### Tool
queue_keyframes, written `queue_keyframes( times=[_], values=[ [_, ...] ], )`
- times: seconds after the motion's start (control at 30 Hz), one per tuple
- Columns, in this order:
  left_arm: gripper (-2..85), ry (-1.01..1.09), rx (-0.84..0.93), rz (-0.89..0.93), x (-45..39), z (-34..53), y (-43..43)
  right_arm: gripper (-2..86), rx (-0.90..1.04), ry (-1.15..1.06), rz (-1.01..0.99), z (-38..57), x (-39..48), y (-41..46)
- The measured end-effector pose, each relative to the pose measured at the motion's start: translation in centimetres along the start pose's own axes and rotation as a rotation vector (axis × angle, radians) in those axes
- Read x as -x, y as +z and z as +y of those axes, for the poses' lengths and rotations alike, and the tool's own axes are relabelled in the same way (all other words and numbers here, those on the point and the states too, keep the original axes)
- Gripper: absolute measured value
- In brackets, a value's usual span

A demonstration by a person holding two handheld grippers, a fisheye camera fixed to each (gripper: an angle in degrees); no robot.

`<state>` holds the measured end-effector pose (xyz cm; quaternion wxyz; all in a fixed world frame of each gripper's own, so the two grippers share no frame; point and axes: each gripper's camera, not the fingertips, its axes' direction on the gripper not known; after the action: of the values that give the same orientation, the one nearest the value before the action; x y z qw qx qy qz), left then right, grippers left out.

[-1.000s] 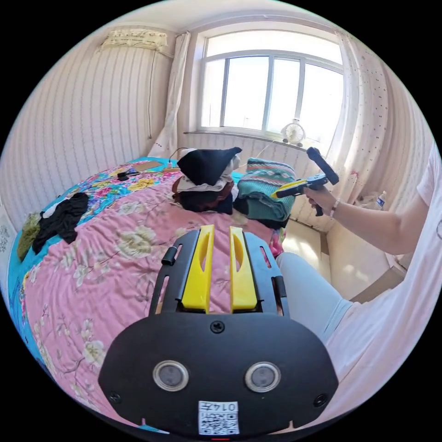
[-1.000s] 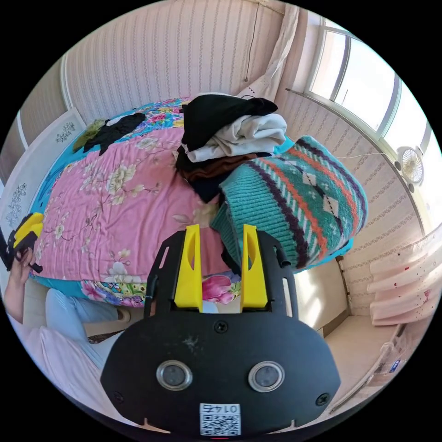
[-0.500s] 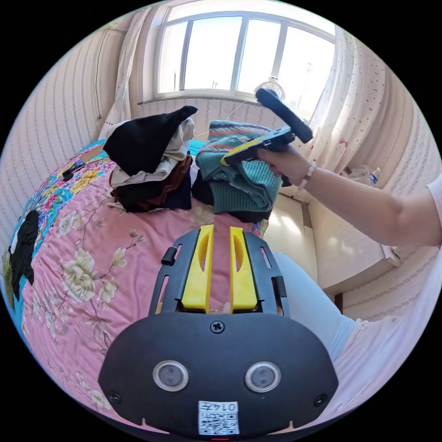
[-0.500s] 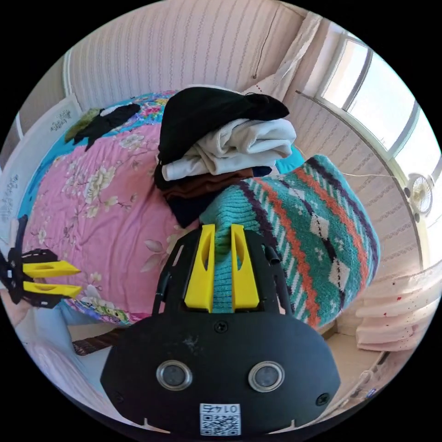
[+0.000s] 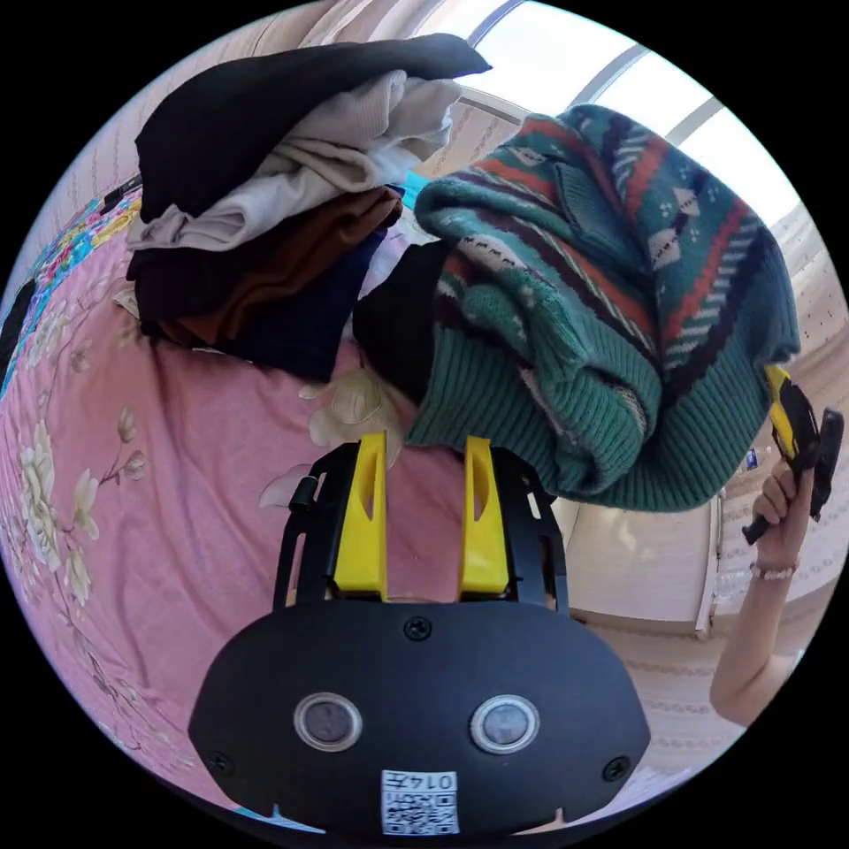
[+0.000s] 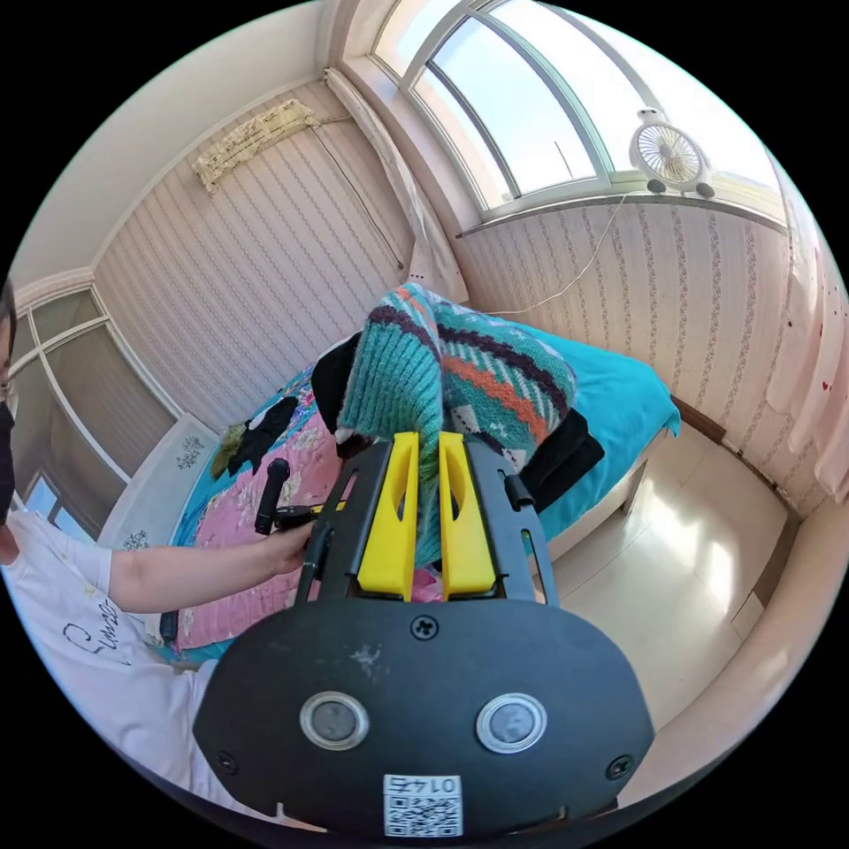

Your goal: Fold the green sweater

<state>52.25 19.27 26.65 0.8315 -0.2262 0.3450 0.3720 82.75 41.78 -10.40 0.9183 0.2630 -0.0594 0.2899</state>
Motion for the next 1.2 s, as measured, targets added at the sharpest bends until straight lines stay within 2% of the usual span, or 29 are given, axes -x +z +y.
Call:
queue_keyframes(
  times=[0.1,0.2,0.47,0.53,0.67,0.77,0.87,0.97,1.03,1.2],
  values=[
    [2.4,0.082,0.033,0.000,-1.1,0.0,-0.7,2.4,-0.034,0.042,-0.043,0.7,-2.0,-1.5],
    [-0.1,0.110,-0.026,0.091,-0.8,1.1,-3.9,2.2,-0.070,0.052,-0.135,0.4,-3.2,-3.0],
    [-1.0,0.123,-0.317,0.275,-0.8,6.1,-16.5,1.8,-0.192,-0.205,-0.241,-2.7,1.3,-8.4],
    [-1.0,0.303,-0.450,0.226,-3.1,8.7,-21.4,1.7,-0.281,-0.260,-0.184,-3.3,2.8,-11.0],
    [-1.0,0.417,-0.651,0.226,-4.7,13.7,-29.1,1.6,-0.379,-0.280,-0.151,-4.0,4.0,-14.2],
    [-1.0,0.512,-0.795,0.205,-4.6,19.9,-36.3,1.5,-0.391,-0.308,-0.243,-4.2,5.5,-15.9],
    [-1.0,0.602,-0.945,0.182,-3.5,28.3,-44.0,1.4,-0.376,-0.401,-0.449,-3.6,8.1,-16.6],
    [-1.0,0.534,-1.092,0.125,-1.1,37.2,-51.2,1.3,-0.325,-0.431,-0.643,-3.8,10.9,-15.4],
    [-1.0,0.384,-1.191,0.021,1.4,43.7,-55.8,1.3,-0.264,-0.420,-0.777,-4.4,13.1,-12.3],
    [-1.0,0.104,-1.215,-0.214,7.0,50.5,-62.1,1.1,-0.076,-0.394,-0.938,-6.7,19.3,-2.5]
  ],
)
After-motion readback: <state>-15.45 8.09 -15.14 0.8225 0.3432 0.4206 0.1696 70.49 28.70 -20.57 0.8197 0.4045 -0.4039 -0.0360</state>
